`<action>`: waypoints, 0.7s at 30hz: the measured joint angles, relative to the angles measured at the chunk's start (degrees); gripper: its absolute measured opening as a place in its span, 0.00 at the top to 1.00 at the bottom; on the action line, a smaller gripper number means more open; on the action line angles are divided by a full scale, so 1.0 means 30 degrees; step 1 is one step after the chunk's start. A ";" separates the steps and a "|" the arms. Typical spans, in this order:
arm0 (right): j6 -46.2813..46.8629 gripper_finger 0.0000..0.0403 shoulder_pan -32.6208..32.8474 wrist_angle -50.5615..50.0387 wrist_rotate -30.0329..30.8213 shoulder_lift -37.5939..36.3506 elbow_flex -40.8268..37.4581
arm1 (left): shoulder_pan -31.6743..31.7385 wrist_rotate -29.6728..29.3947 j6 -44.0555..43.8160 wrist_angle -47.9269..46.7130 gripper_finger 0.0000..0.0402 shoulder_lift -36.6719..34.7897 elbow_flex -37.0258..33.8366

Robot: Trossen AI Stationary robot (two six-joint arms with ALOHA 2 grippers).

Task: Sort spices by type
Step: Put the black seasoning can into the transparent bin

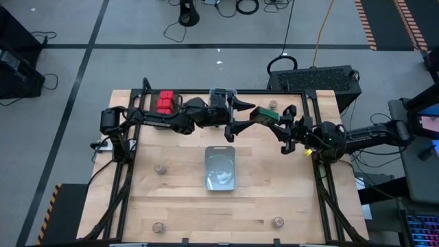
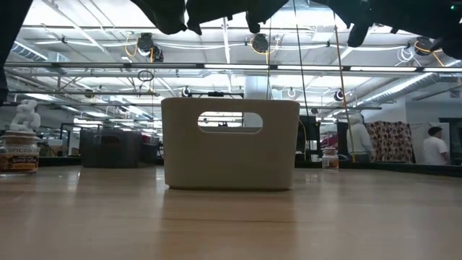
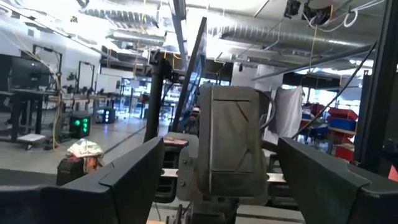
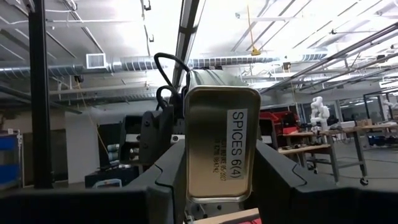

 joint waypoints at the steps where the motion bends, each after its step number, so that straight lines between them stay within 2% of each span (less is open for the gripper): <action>1: 0.0003 0.71 0.0005 -0.0005 0.0000 0.0142 0.0074 | 0.0000 0.0000 -0.0011 -0.0039 0.21 0.0001 0.0000; 9: -0.0202 0.71 0.0007 -0.0043 -0.0014 0.1171 0.0872 | 0.0000 0.0376 -0.0026 -0.0345 0.21 0.0001 0.0000; 12: -0.0364 0.71 0.0007 -0.0038 -0.0010 0.1236 0.0936 | 0.0000 0.0674 -0.0022 -0.0338 0.25 0.0001 0.0000; 16: -0.0407 0.71 0.0007 -0.0058 -0.0006 0.1236 0.0936 | 0.0000 0.0930 -0.0019 -0.0323 0.35 0.0001 0.0000; 21: -0.0434 0.71 0.0007 -0.0145 -0.0051 0.1228 0.0936 | 0.0000 0.1127 -0.0019 -0.0304 0.53 0.0001 0.0000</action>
